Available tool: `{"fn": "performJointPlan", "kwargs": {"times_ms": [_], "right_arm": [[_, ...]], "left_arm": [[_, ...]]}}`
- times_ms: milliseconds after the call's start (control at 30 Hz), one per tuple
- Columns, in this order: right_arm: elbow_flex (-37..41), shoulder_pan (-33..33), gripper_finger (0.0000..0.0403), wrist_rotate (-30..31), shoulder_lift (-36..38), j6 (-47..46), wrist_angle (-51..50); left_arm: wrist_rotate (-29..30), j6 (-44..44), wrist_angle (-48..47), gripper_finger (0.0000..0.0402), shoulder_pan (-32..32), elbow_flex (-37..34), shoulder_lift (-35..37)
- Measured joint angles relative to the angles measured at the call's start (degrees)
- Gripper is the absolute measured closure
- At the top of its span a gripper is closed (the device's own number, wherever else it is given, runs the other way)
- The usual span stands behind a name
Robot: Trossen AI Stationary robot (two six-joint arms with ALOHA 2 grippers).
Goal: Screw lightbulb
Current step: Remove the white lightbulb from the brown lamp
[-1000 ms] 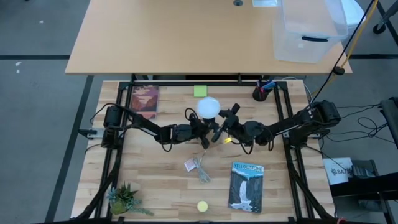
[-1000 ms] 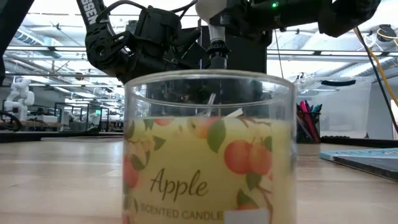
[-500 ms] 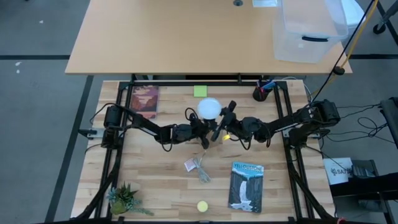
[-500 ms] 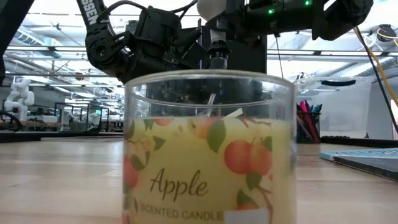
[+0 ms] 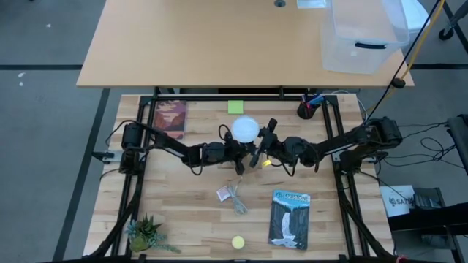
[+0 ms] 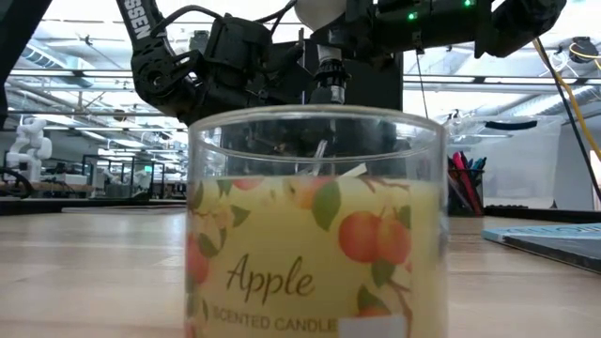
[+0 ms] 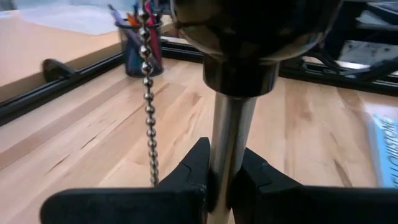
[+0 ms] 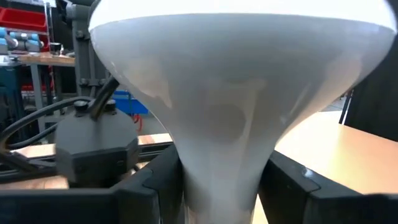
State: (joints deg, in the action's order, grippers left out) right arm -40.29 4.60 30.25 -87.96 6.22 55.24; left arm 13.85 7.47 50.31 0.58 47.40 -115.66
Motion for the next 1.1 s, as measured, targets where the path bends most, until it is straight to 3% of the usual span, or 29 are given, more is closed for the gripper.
{"fn": "performJointPlan", "kwargs": {"times_ms": [233, 500, 1100], "right_arm": [[0.00, 0.00, 0.0251, -3.83, 3.23, -0.70, -6.20], [0.00, -1.13, 0.0245, -12.19, 9.85, -1.27, -18.03], [-0.04, -6.57, 0.0248, -40.34, 10.68, -2.34, -20.41]], "left_arm": [[-6.37, -1.44, 0.12, 0.0371, 0.04, 0.06, 0.00], [-13.87, -4.35, 0.19, 0.0371, 0.12, 0.23, 0.00], [-33.60, -7.51, 0.29, 0.0371, 0.31, 0.17, 0.00]]}}
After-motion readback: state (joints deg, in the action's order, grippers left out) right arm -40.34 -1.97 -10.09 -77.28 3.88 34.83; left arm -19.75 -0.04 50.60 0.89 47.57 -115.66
